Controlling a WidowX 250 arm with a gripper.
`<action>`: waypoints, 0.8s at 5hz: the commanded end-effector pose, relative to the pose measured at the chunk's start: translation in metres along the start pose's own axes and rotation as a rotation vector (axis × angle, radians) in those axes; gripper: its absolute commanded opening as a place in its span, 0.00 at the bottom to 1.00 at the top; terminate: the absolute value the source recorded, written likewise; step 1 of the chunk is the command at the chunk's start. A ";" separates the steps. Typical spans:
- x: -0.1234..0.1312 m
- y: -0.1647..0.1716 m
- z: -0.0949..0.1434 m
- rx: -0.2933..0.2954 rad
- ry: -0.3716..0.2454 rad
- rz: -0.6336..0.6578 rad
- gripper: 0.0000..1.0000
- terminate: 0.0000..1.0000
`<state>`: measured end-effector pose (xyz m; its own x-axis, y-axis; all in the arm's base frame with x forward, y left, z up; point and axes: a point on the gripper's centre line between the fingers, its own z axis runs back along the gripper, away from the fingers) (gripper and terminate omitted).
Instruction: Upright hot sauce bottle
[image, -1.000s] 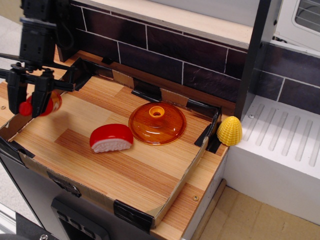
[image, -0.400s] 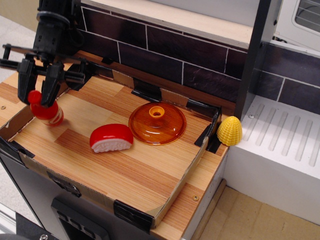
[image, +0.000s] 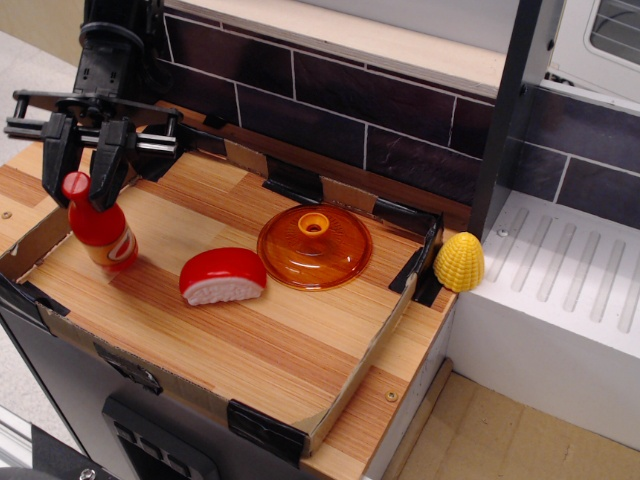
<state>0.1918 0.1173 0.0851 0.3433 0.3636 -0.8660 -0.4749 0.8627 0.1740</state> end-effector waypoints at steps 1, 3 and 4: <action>-0.005 0.000 -0.002 -0.076 0.123 -0.054 0.00 0.00; -0.007 -0.003 -0.004 -0.132 0.181 -0.082 1.00 0.00; -0.008 -0.003 -0.004 -0.138 0.178 -0.038 1.00 0.00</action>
<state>0.1819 0.1054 0.0852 0.1989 0.2342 -0.9516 -0.5668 0.8196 0.0833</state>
